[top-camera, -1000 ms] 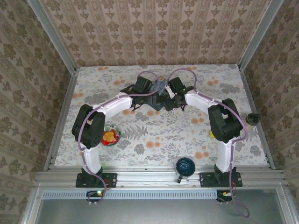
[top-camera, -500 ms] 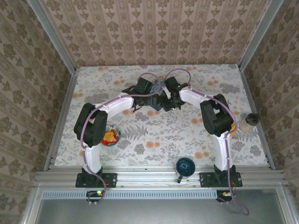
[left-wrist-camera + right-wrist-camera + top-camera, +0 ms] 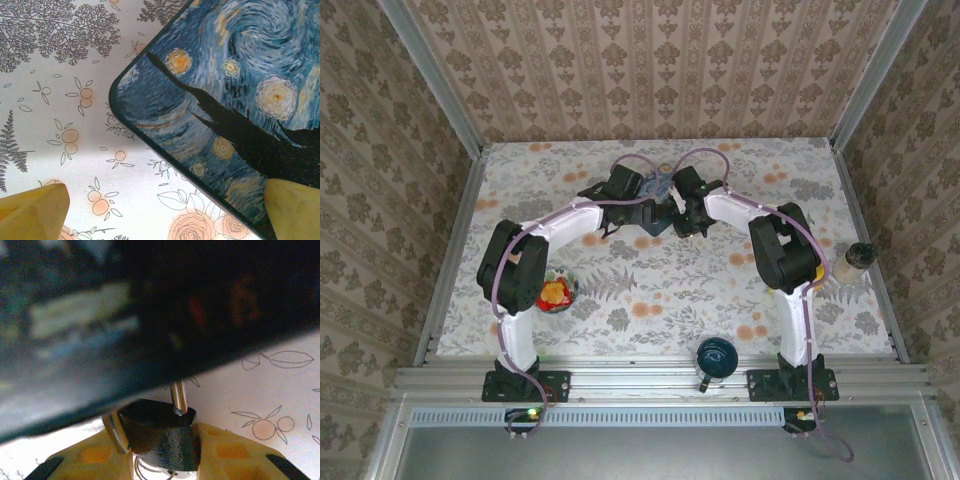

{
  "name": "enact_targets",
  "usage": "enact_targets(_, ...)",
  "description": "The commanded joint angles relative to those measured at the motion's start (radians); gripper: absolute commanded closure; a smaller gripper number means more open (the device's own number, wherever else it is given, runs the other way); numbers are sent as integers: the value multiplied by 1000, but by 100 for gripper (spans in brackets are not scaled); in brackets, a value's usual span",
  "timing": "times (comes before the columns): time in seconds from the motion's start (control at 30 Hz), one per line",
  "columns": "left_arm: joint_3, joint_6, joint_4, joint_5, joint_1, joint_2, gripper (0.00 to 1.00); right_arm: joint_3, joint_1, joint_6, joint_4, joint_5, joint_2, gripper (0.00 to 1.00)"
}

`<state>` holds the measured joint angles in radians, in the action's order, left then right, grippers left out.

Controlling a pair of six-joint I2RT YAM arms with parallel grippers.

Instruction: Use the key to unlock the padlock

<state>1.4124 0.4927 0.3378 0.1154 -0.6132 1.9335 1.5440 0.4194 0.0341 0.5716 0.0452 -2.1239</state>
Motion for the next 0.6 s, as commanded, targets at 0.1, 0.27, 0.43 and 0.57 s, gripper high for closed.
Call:
enact_targets(0.1,-54,-15,66,64,21,-49,0,-121,27,36,54,-27,101,90)
enact_targets(0.27,-90,7,41,46,20,-100,0,-241,66,109,33,-66,188,90)
enact_targets(0.43,-138,40,-37,21,-13,-188,0,-327,78,174,-9,-75,248,90)
enact_targets(0.57,-139,41,-97,14,-53,-189,0,-368,78,215,-73,-97,277,90)
